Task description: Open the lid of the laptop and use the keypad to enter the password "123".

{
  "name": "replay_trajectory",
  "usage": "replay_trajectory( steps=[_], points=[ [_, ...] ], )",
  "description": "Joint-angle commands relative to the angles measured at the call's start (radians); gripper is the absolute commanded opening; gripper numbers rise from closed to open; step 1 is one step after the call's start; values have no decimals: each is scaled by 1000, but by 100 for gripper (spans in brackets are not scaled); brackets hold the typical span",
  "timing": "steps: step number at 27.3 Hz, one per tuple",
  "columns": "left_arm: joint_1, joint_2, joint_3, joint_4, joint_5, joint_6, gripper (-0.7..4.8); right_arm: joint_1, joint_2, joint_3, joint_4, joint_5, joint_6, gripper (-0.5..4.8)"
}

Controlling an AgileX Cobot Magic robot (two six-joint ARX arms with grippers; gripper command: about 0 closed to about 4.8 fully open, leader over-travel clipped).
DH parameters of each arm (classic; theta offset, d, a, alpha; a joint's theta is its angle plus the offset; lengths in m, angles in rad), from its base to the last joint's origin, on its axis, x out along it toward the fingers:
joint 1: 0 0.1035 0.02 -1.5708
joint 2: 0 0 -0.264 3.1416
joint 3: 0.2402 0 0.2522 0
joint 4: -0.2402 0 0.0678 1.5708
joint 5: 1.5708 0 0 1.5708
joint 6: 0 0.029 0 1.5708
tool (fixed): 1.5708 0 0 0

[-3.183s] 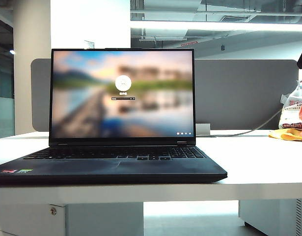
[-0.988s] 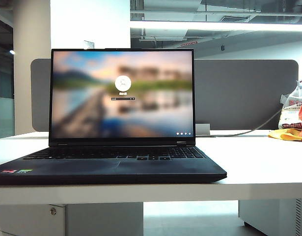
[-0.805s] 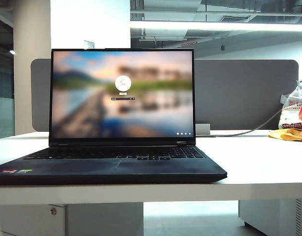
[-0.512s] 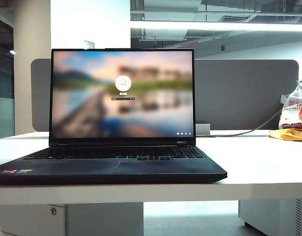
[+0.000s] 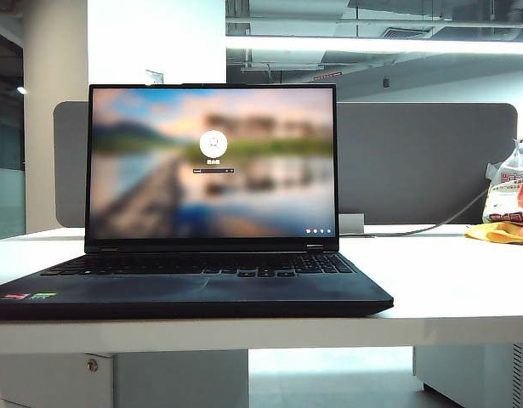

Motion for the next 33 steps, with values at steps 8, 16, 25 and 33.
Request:
replay_trajectory(
  steps=[8, 16, 25, 33],
  points=[
    [-1, 0, 0, 12, 6, -1, -6, -3, 0, -3, 11, 23, -2, -1],
    [-1, 0, 0, 12, 6, -1, -6, -3, 0, -3, 11, 23, -2, -1],
    [-1, 0, 0, 12, 6, -1, -6, -3, 0, -3, 11, 23, -2, -1],
    [-1, 0, 0, 12, 6, -1, -6, -3, 0, -3, 11, 23, -2, -1]
  ],
)
